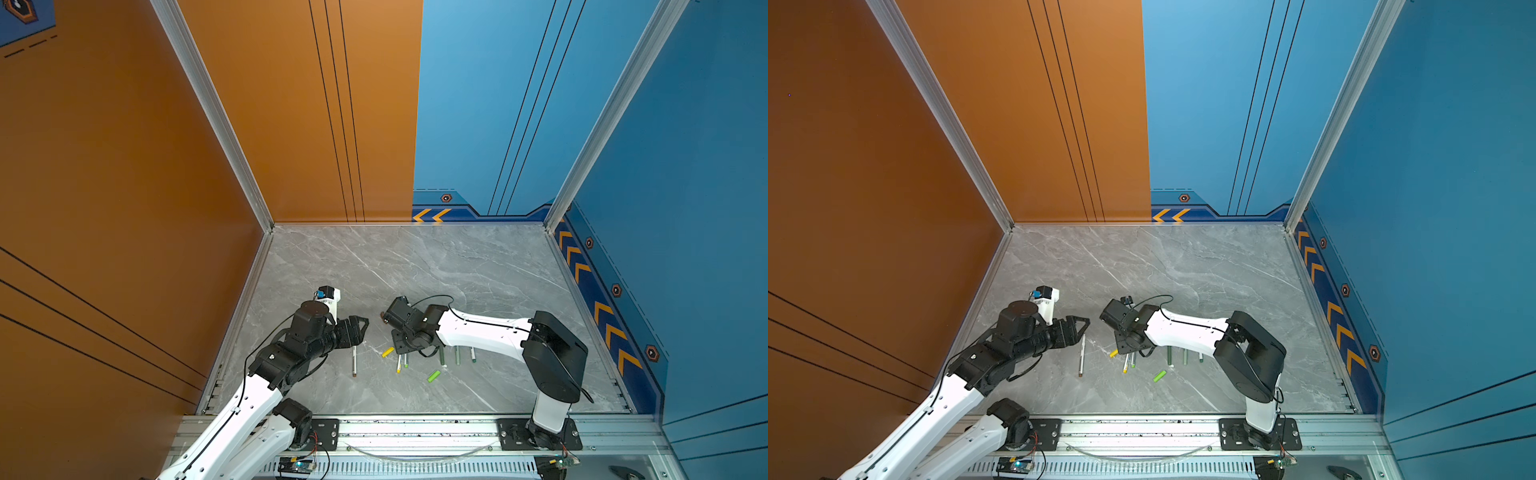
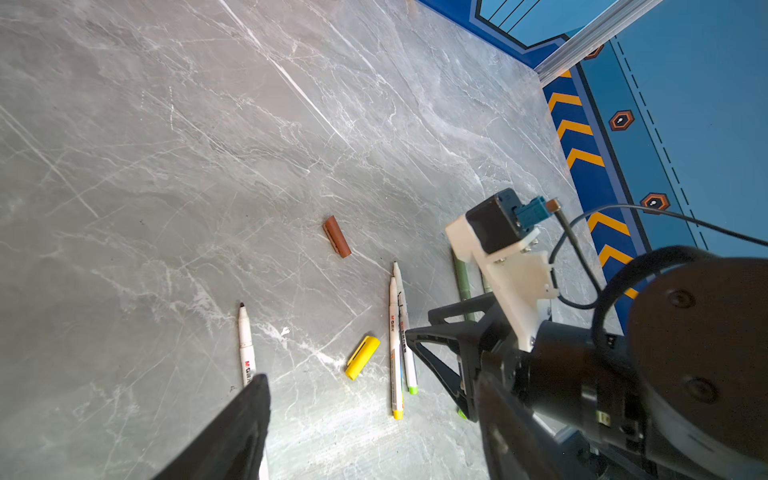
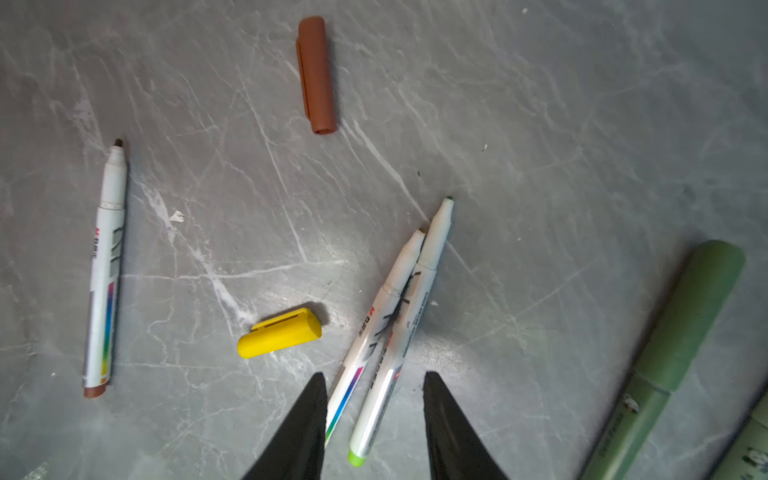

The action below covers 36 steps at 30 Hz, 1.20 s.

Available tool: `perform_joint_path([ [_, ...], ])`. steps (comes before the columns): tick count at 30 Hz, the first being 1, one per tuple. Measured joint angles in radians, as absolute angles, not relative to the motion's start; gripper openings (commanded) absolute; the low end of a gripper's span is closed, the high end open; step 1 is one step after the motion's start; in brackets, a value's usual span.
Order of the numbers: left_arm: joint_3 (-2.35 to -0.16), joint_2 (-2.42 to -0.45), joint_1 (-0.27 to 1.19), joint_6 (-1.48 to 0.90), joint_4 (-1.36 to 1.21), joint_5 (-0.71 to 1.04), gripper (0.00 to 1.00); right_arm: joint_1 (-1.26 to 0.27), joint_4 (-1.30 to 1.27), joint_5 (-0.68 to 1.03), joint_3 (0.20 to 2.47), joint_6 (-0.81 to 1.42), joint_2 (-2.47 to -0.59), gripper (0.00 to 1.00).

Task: Insert the pens into the pen caps
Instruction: 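Grasp the white green-tipped marker on the table with the right gripper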

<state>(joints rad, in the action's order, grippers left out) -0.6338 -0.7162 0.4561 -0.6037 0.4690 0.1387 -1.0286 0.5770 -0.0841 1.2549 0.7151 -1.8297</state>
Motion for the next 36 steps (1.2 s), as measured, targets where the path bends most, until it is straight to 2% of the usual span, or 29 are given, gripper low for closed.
perform_joint_path([
  [24, -0.626, -0.715, 0.419, -0.604, 0.476, 0.173, 0.78, -1.027, 0.564, -0.096, 1.206, 0.734, -1.882, 0.31],
  [36, -0.626, -0.709, 0.418, -0.608, 0.476, 0.187, 0.79, -0.999, 0.521, -0.11, 1.208, 0.741, -1.89, 0.06],
])
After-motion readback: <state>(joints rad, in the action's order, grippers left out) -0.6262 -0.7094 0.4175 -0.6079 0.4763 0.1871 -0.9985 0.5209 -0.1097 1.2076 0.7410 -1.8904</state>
